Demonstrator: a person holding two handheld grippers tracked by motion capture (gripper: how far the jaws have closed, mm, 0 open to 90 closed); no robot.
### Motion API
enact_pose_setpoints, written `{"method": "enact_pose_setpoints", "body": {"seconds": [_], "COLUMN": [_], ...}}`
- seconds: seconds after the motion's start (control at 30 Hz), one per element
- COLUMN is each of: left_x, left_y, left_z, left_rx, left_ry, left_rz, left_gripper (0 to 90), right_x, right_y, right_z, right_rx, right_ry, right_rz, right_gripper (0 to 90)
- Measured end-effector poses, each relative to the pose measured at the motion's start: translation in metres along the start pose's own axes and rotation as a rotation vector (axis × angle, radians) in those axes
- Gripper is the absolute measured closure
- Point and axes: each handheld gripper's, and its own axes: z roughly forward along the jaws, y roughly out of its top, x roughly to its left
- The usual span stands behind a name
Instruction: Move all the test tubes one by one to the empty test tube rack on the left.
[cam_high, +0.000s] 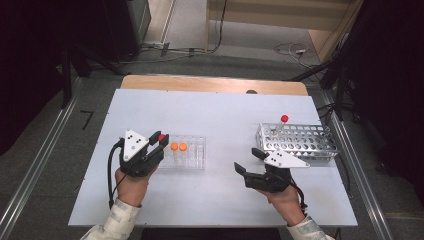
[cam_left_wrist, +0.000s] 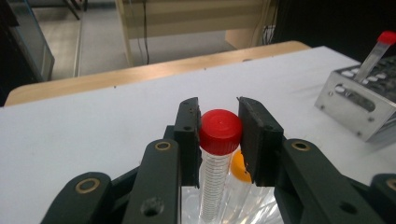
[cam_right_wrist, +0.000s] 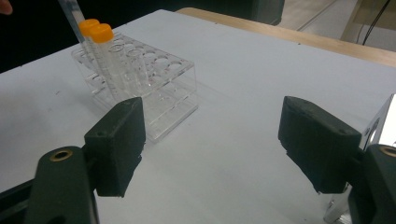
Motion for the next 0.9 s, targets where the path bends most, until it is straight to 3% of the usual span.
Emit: {"method": "enact_pose_setpoints", "body": {"seconds": [0.17,0.27,0.5,0.6,0.67,0.9], "left_x": [-0.003,-0.003,-0.002,-0.001,-0.002,-0.005], "left_y": [-0.008,-0.009,-0.007,-0.007,-0.006,-0.004], "left_z": [0.006,0.006,0.004,0.003,0.002,0.002], "left_rx": [0.025,0.034,0.028,0.016,0.011,0.003], "left_ry": [0.003,0.000,0.001,-0.001,0.003,0.049], "left_rz": [0.004,-0.013,-0.021,-0.034,-0.036,-0.035], "left_gripper": [69.7,68.2,63.0,56.8,54.1,29.7], "right_x": [-0.001,-0.002,-0.004,-0.007,-0.018,-0.058], "right_y": [0.000,0.000,0.000,0.001,0.001,0.000], "right_z": [-0.001,-0.001,-0.002,-0.003,-0.003,-0.009], "right_rx": [0.000,0.002,-0.004,-0.008,-0.016,-0.050], "right_ry": [-0.004,-0.007,-0.023,-0.038,-0.083,-0.233], "right_rz": [0.005,0.006,0.007,0.010,0.015,0.086], "right_gripper": [21.8,21.8,21.8,21.9,22.2,23.5]}}
